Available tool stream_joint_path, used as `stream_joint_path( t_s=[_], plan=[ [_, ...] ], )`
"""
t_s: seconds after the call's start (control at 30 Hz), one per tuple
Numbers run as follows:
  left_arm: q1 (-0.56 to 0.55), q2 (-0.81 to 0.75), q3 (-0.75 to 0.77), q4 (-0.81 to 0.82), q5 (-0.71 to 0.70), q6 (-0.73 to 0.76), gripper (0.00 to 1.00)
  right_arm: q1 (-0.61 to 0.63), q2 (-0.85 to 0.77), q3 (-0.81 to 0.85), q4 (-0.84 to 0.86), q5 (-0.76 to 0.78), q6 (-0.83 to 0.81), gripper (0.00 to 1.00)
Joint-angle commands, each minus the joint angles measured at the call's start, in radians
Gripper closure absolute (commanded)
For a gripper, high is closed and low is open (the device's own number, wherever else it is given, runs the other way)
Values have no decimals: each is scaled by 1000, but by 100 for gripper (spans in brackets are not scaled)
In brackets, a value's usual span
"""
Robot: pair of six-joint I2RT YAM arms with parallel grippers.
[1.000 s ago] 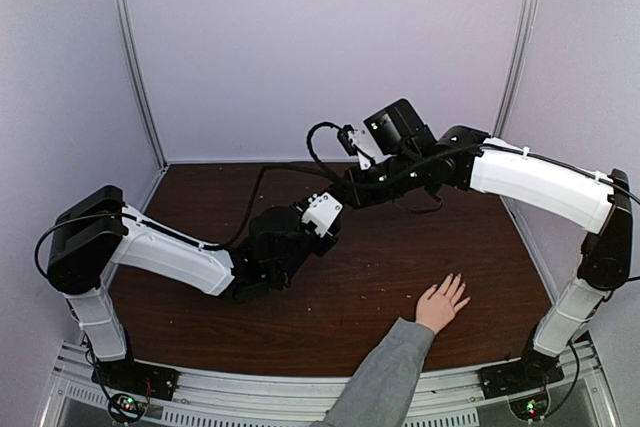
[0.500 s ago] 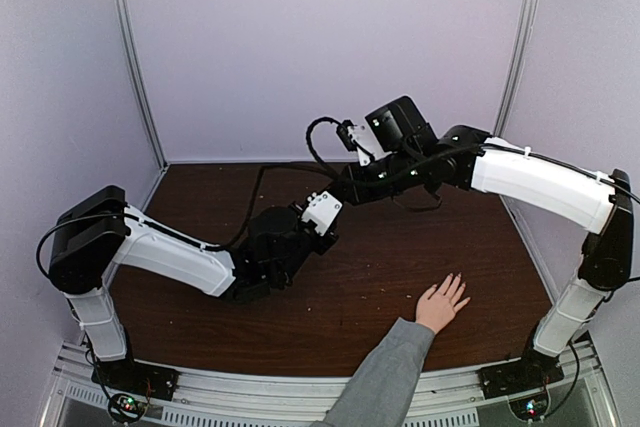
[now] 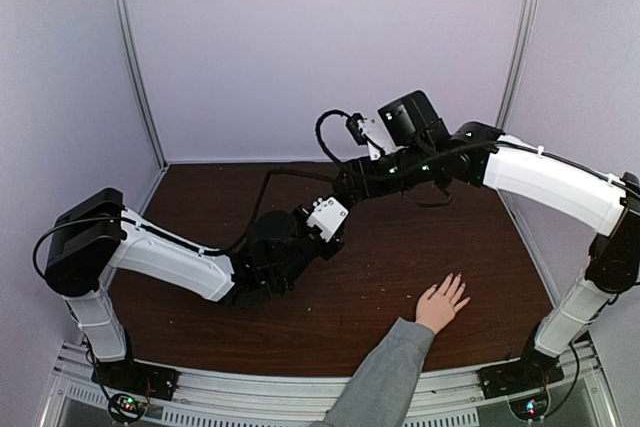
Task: Paint the nails
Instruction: Pass from the right arm to the left, then unscrew the nail polish bottle cap from the nail polish bottle.
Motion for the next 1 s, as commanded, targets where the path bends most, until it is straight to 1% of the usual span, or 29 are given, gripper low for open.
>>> stream_joint_path(
  t_s=[0.0,0.17,0.2,0.37,0.47,0.53,0.63,0.7,0.77,0.9,0.97],
  plan=[
    [-11,-54,-14,-55,82,3,95,-25,-87,-18,42,-33,-42,34],
    [-9,-134,-59,-147,203,-64,100,-76,-168,-79,89,-117,-94,31],
    [-3,-184,-70,-217,300,-107,100,-93,-208,-102,108,-160,-127,30],
    [42,-302,-90,-370,513,-194,100,-106,-270,-117,94,-227,-212,30],
    [87,-371,-129,-385,673,-271,100,-106,-292,-122,70,-262,-246,31],
    [116,-403,-145,-389,774,-316,100,-107,-305,-129,69,-325,-262,31],
    [147,-429,-146,-408,880,-376,100,-105,-311,-140,82,-448,-274,35],
    [161,-435,-143,-408,933,-410,100,-95,-303,-127,67,-506,-290,38],
    [173,-435,-139,-411,972,-437,100,-80,-282,-95,18,-543,-325,40],
    [180,-426,-122,-429,1014,-454,100,-33,-228,-20,-109,-549,-409,47],
    [181,-420,-116,-432,1026,-457,100,-19,-209,3,-144,-547,-419,49]
  ],
)
